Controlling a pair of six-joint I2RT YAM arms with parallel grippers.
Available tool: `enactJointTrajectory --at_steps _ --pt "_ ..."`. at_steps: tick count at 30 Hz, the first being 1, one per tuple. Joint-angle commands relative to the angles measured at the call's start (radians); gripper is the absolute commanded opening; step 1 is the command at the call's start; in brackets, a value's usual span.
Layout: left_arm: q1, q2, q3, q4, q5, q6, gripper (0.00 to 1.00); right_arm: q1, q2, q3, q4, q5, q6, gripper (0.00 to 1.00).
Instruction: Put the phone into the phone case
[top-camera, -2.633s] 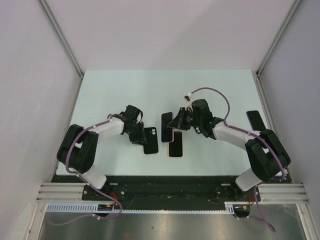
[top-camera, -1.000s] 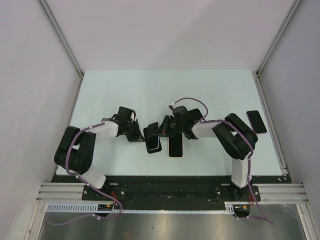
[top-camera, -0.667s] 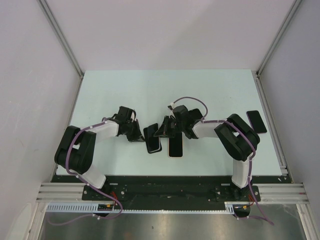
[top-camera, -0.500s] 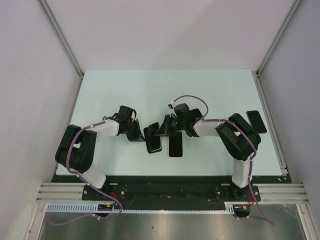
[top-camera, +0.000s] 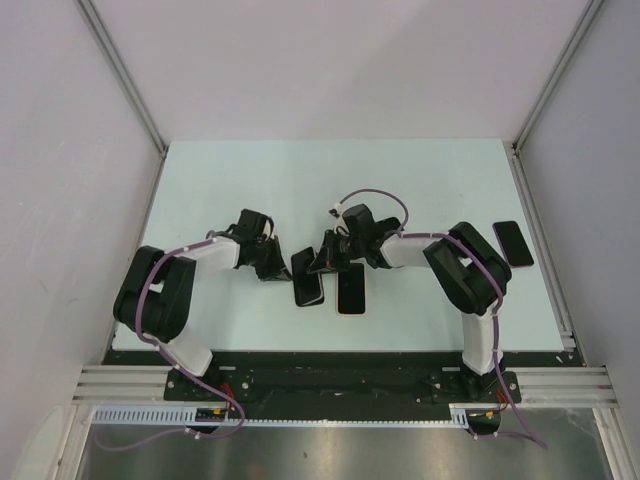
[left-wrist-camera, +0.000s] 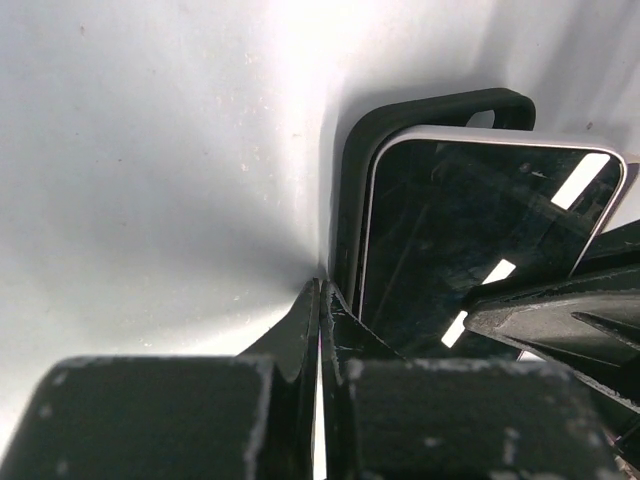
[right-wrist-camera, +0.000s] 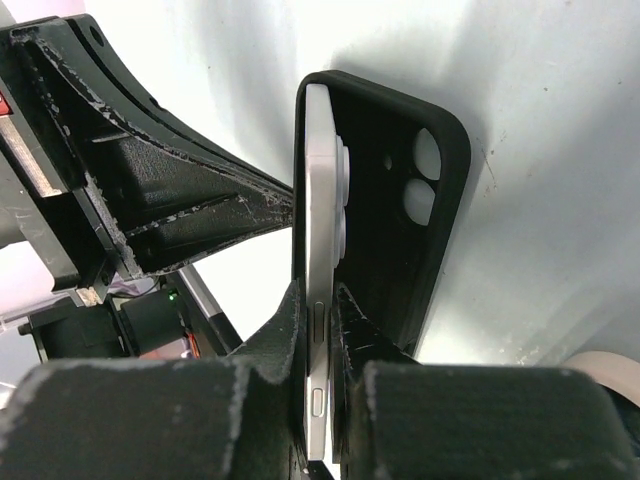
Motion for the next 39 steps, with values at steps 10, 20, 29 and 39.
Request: enactJointTrajectory --at_steps 10,20,29,39 --pt "-0.029 0.005 -0.066 0.061 0.030 -0.030 0.00 0.019 0.101 0.032 0.086 -0.016 0.082 0.00" --pt "-0.080 -0.032 -0.165 0.136 0.054 -0.082 0.00 0.026 0.151 0.032 0.172 -0.031 0.168 0.00" --pt "-0.092 -0.182 -0.133 0.011 -0.070 -0.056 0.02 0.000 0.093 0.030 0.169 -0.069 0.149 0.10" --pt "-0.091 -0.282 -0.083 -0.069 -0.128 -0.050 0.37 -0.008 0.018 0.036 0.025 -0.039 0.068 0.33"
